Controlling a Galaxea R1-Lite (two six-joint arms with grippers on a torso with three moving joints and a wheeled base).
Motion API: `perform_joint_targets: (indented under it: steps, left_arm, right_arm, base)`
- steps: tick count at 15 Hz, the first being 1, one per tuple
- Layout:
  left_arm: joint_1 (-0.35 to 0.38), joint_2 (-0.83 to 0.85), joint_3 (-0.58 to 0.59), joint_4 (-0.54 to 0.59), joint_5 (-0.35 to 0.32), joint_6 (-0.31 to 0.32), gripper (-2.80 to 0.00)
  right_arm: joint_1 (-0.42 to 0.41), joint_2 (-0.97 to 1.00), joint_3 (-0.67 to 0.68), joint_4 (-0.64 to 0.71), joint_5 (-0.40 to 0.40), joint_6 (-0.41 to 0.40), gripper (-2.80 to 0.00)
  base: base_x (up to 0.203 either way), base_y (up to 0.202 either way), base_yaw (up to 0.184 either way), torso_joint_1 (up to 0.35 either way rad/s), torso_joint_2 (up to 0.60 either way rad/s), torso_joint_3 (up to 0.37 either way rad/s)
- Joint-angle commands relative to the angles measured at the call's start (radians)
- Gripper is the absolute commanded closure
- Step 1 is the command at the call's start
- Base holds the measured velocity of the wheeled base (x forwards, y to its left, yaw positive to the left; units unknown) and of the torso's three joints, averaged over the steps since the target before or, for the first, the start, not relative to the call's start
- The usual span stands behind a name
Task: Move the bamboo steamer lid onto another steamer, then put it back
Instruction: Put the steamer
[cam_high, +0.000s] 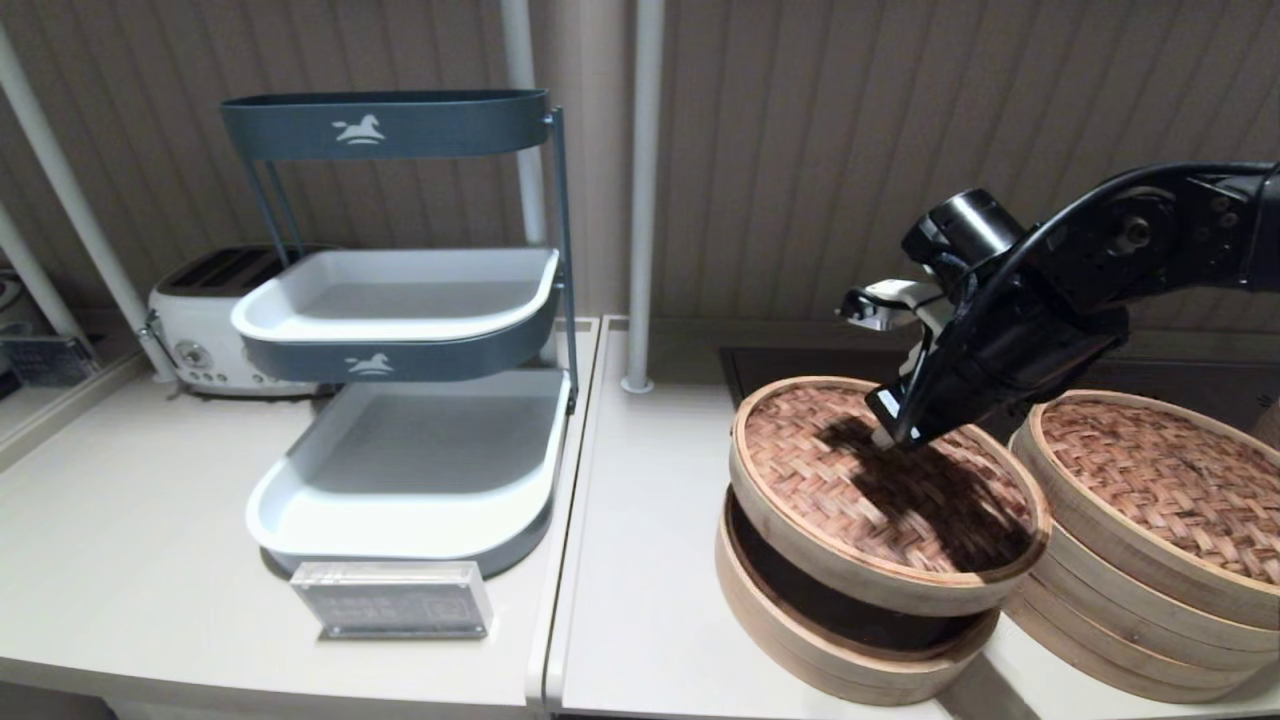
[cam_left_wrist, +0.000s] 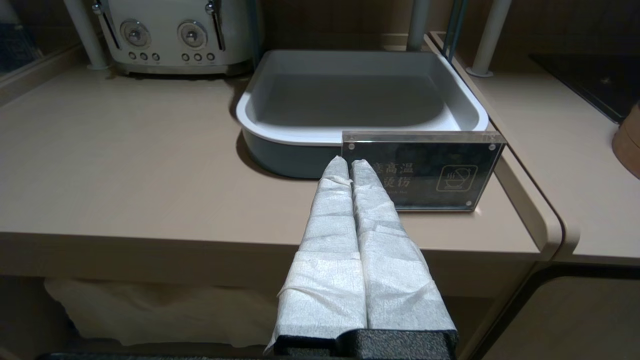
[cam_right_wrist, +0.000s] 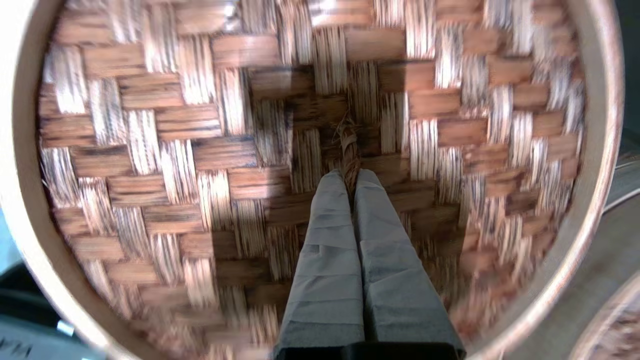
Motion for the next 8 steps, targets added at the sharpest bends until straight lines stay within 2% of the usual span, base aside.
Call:
perform_joint_targets:
  steps: [1, 3, 8]
  left_arm:
    - [0.0, -0.002, 0.028, 0.0, 0.0, 0.0, 0.0]
    - [0.0, -0.002, 0.028, 0.0, 0.0, 0.0, 0.0]
    - [0.0, -0.002, 0.028, 0.0, 0.0, 0.0, 0.0]
  right_arm:
    - [-0.005, -0.006, -0.031, 0.017, -0.004, -0.005, 0.0]
    - [-0.012, -0.008, -0.072, 0.076, -0.033, -0.025, 0.0]
    - [-0.015, -0.006, -0.211, 0.162, -0.048, -0.038, 0.0]
  base:
    - [0.0, 0.0, 0.0, 0.0, 0.0, 0.0]
    - [0.0, 0.0, 0.0, 0.0, 0.0, 0.0]
    - [0.0, 0.0, 0.0, 0.0, 0.0, 0.0]
